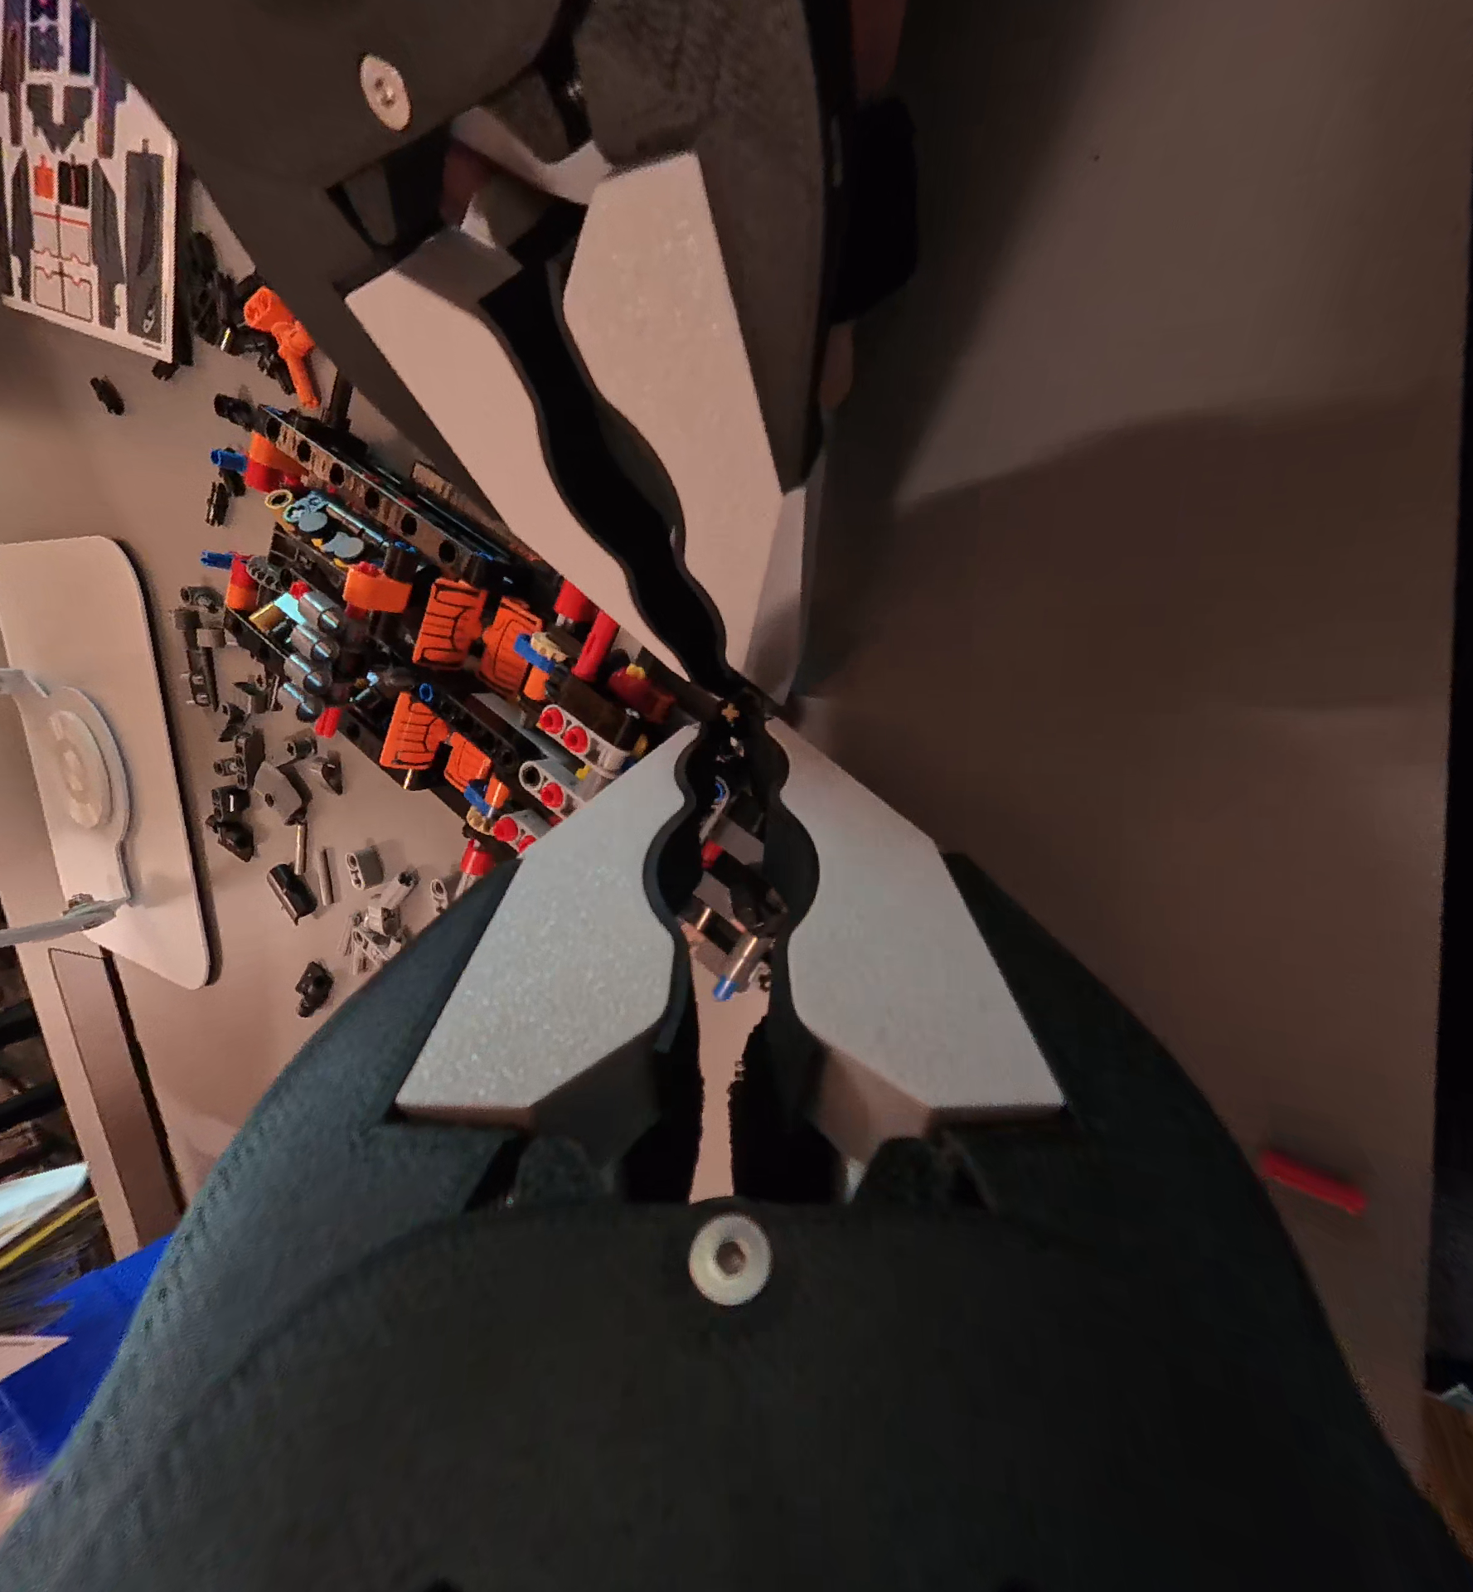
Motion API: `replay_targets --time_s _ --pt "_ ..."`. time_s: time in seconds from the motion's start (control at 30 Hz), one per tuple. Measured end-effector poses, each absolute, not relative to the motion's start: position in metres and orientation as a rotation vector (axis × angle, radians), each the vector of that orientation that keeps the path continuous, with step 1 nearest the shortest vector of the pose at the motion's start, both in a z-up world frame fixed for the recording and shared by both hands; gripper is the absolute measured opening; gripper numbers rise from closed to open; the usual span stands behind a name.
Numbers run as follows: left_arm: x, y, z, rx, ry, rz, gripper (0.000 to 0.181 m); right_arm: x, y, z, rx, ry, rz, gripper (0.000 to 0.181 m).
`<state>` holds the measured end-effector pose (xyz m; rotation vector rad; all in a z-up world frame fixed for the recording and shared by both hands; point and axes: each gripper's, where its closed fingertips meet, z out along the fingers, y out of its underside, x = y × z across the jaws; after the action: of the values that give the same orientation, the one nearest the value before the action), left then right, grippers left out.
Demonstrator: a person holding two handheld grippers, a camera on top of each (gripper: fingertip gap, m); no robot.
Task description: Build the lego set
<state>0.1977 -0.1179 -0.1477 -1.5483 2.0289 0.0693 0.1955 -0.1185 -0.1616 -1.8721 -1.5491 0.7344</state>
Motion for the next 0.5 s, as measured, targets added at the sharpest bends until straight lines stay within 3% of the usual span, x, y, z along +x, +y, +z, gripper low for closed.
replay_targets --time_s 0.03,0.37,0.43,0.5 --pt "0.198 -0.118 -0.148 -1.54 2.053 0.09 0.006 0.196 -0.118 -0.162 -1.873 -1.549 0.737 0.005" --pt "0.201 -0.118 -0.152 -1.56 2.069 0.101 0.008 0.197 -0.119 -0.16 -1.862 -1.565 0.751 0.006" --pt "0.201 -0.118 -0.148 -1.633 1.991 0.047 0.029 0.2 -0.119 -0.159 -1.853 -1.559 0.741 0.007" --pt "0.198 -0.119 -0.138 -1.666 1.906 -0.005 0.035 0.205 -0.119 -0.158 -1.848 -1.55 0.748 0.008"
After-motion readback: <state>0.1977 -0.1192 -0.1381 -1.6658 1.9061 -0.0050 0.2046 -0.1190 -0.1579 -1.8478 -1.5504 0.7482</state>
